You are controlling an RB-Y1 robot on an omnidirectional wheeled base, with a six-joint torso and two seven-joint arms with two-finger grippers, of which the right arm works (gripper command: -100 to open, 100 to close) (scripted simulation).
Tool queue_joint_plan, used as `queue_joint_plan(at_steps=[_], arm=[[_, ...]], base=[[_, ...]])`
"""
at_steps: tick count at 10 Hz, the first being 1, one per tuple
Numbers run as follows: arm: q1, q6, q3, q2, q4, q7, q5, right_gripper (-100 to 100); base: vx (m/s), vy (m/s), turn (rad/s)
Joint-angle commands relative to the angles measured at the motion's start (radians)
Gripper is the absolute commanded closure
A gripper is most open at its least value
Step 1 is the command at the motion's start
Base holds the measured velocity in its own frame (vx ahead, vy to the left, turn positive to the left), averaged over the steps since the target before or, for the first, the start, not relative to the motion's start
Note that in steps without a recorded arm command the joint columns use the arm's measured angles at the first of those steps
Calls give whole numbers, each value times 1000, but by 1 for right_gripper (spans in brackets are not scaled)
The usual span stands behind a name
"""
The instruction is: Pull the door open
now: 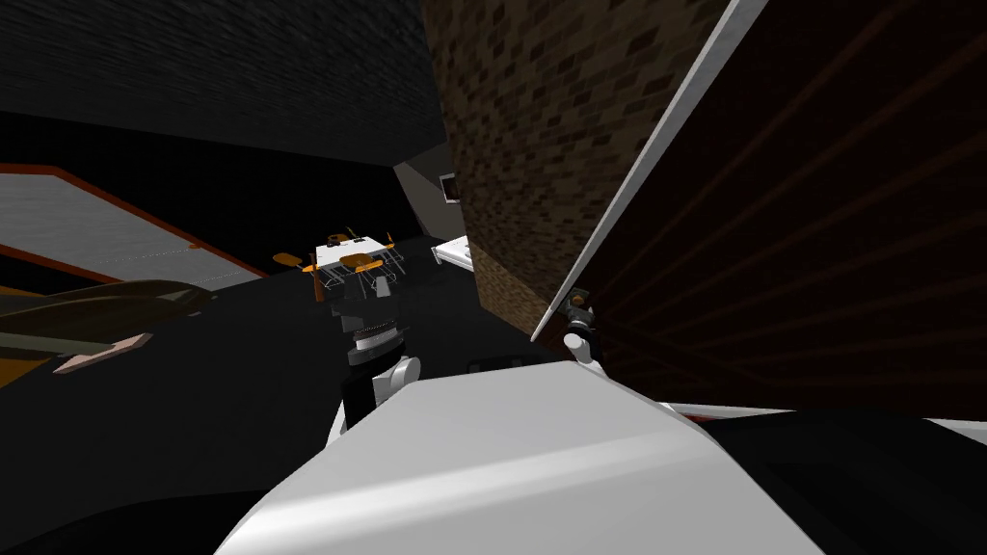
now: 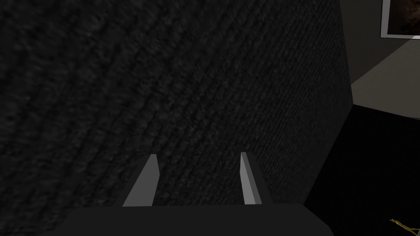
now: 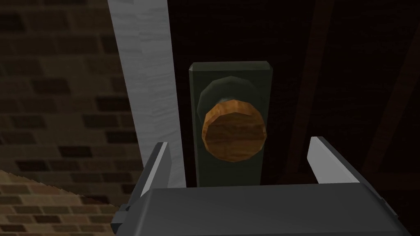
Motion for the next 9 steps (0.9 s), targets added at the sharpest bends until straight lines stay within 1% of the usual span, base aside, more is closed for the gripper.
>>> queue_joint_plan(at_steps=[1, 2, 3, 4, 5, 9], arm=[[-2, 2, -3, -24, 18, -28, 1, -100], [-2, 4, -6, -49, 34, -54, 1, -100], [-3, 5, -9, -68, 46, -74, 1, -100], [-10, -1, -4, -63, 53, -70, 3, -100], [-10, -1, -4, -63, 53, -70, 3, 100], [-10, -1, -4, -63, 53, -70, 3, 100]], base=[[139, -6, -3], [125, -10, -6], [113, -13, -7], [49, -6, 0], [-6, 0, -4], [-11, 0, 3]])
